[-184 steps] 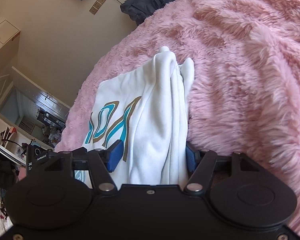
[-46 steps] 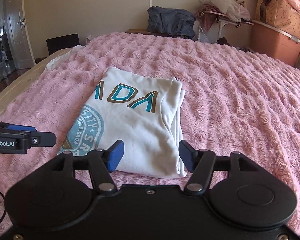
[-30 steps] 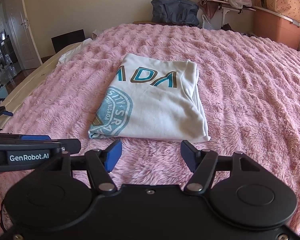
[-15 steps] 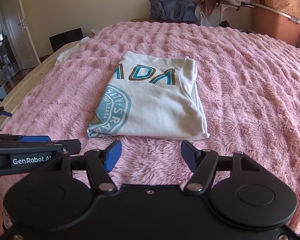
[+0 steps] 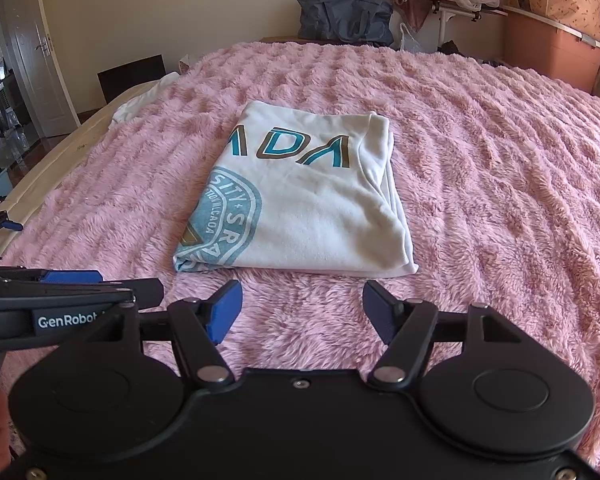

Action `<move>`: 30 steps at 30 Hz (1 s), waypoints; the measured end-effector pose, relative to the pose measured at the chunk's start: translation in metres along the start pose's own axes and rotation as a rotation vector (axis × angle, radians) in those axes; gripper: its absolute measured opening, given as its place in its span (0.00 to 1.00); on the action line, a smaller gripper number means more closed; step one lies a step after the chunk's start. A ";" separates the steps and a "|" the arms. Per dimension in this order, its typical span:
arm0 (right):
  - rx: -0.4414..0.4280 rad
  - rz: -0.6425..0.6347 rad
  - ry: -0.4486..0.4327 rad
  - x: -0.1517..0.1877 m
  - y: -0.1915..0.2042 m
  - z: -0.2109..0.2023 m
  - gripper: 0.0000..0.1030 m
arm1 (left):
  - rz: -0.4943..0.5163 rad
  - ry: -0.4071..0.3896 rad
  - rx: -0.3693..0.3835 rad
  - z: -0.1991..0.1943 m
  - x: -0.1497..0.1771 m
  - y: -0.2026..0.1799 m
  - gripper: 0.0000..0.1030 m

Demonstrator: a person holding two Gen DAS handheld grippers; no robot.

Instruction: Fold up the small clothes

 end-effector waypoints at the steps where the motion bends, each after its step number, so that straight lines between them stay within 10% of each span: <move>1: 0.001 0.001 0.000 0.000 0.000 0.000 0.67 | 0.002 0.001 0.001 0.000 0.000 0.000 0.62; 30: 0.018 0.017 0.005 0.003 -0.002 -0.001 0.69 | 0.014 0.008 0.004 0.001 0.003 -0.004 0.62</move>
Point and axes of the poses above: each gripper's, at about its wrist camera, not at the fingertips, and z roughly the way its jaws point, y to its left, x to its underside, the point moved 4 cm from there along z, roughly the way its jaws point, and after that the axes turned 5 degrees about -x, right-handed, at the moved point
